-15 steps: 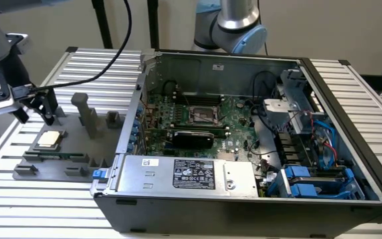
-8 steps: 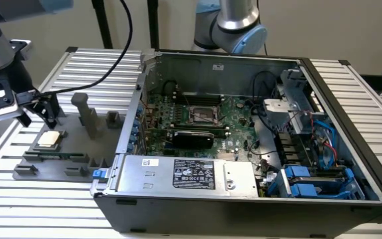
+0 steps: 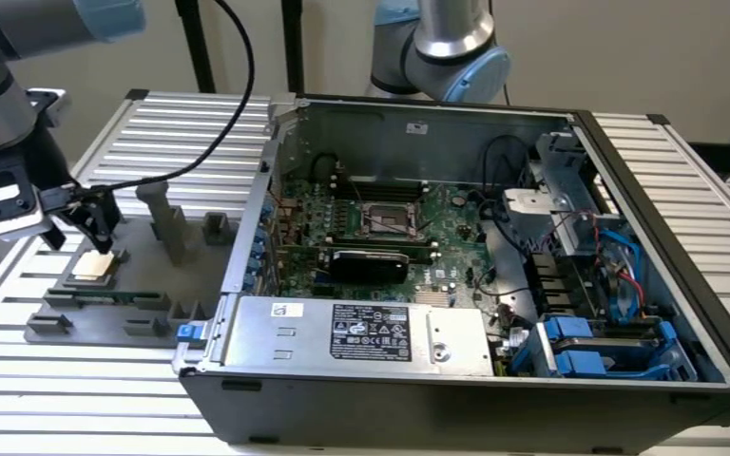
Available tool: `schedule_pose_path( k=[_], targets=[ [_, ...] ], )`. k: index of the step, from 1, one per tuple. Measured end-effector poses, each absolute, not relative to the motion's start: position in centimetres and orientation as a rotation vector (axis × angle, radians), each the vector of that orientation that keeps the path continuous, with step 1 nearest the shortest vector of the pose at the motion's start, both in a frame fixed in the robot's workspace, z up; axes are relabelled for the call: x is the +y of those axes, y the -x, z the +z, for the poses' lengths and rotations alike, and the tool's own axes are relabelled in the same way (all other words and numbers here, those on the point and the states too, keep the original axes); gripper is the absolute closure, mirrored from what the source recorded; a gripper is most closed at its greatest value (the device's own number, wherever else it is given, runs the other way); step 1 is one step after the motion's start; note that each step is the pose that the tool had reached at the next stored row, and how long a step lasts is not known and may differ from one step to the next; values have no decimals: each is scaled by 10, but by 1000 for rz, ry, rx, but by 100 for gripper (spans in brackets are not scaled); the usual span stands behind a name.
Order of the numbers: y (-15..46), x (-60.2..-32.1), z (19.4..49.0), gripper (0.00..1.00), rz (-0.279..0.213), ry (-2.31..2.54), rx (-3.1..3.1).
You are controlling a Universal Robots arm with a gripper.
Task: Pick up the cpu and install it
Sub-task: 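Pick up the cpu and move it towards the insertion slot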
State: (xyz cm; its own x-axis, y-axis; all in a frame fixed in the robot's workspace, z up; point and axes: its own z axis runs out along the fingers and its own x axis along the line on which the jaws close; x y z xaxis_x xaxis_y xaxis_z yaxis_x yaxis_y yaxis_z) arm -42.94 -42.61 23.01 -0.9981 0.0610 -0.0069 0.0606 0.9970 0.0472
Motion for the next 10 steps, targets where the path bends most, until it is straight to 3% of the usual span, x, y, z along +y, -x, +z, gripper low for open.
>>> schedule_pose_path(
  k=[10],
  targets=[
    [429,-426,212,35,73,-95,3131]
  ],
)
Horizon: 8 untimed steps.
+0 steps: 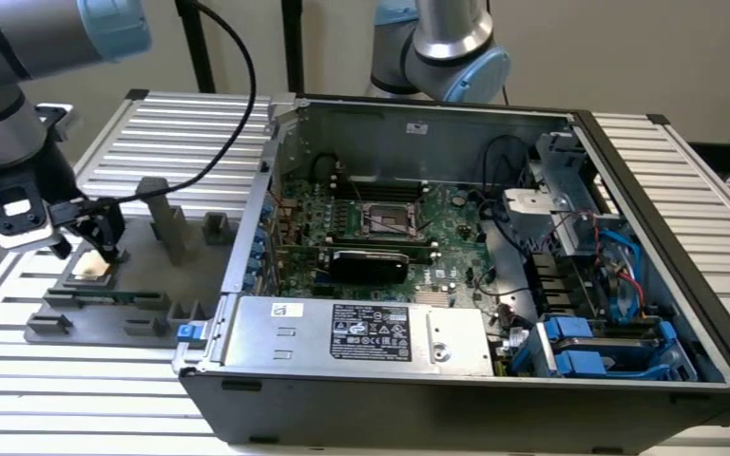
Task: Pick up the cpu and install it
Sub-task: 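Pick up the cpu and move it towards the insertion slot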
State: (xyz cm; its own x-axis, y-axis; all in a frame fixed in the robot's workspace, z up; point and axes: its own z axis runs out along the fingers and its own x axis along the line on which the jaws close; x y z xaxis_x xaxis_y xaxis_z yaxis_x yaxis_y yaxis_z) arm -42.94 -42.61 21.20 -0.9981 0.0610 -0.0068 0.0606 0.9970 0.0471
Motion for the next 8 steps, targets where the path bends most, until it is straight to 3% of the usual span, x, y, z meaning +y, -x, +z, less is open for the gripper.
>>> schedule_pose_path(
  k=[8],
  targets=[
    [430,-425,197,35,74,-95,3131]
  ],
)
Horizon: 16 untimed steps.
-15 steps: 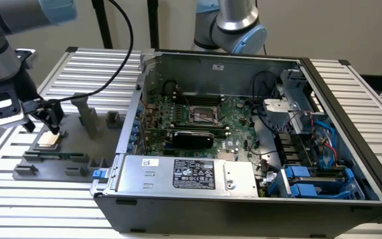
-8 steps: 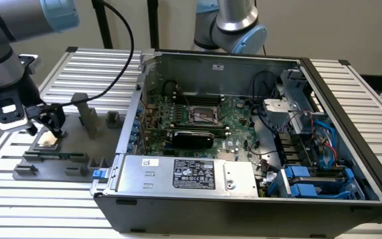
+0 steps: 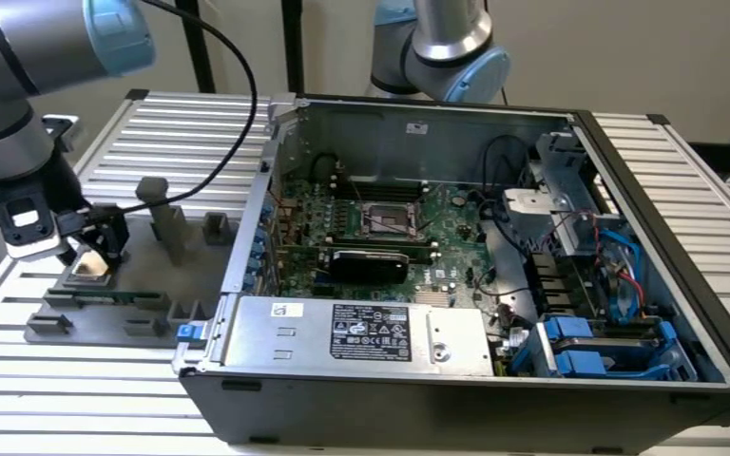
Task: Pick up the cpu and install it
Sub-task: 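Pick up the cpu and move it towards the insertion slot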
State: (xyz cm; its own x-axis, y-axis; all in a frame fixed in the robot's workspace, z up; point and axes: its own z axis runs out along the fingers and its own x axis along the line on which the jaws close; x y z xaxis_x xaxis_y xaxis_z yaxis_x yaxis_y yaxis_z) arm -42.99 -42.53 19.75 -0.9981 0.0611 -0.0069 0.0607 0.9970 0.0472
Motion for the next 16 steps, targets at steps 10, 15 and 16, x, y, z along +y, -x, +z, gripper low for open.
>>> schedule_pose_path(
  k=[10,15,16],
  targets=[
    [432,-421,194,35,71,-96,3140],
    [434,-420,191,35,70,-96,3142],
    [434,-420,191,35,70,-96,3143]
  ],
)
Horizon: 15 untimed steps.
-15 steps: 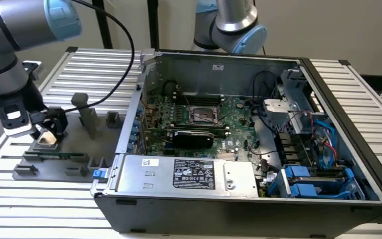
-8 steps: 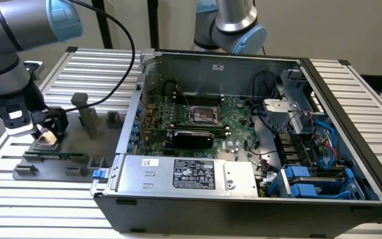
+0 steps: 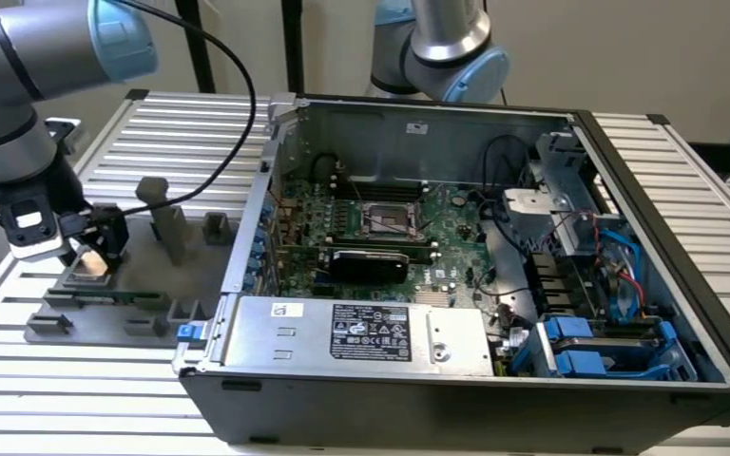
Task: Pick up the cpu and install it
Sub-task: 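Pick up the cpu and move it towards the insertion slot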
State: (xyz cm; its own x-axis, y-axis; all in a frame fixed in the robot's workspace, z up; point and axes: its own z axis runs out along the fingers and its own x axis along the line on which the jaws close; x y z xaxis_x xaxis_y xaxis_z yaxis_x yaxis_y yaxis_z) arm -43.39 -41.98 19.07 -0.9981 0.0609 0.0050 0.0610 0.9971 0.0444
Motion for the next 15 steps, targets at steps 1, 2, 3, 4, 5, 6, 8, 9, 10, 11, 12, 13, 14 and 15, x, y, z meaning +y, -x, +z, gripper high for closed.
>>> schedule_pose_path(
  k=[1,2,3,4,5,6,8,9,10,11,12,13,14,15],
  targets=[
    [434,-420,190,35,-70,96,-3135],
    [434,-420,190,35,-70,96,-3133],
    [434,-420,189,35,-70,96,-3132],
    [435,-419,189,35,-70,96,-3130],
    [435,-419,188,35,-69,96,-3130],
    [435,-419,188,35,-69,96,-3129],
    [435,-418,186,35,-69,96,-3129],
    [435,-418,186,35,-69,96,-3129],
    [435,-418,185,35,-69,96,-3129],
    [435,-418,185,35,-68,96,-3129],
    [435,-418,185,35,-68,96,-3129],
    [435,-418,185,35,-68,96,-3128],
    [435,-418,185,35,-67,96,-3128],
    [435,-418,185,35,-64,96,-3128]
  ],
)
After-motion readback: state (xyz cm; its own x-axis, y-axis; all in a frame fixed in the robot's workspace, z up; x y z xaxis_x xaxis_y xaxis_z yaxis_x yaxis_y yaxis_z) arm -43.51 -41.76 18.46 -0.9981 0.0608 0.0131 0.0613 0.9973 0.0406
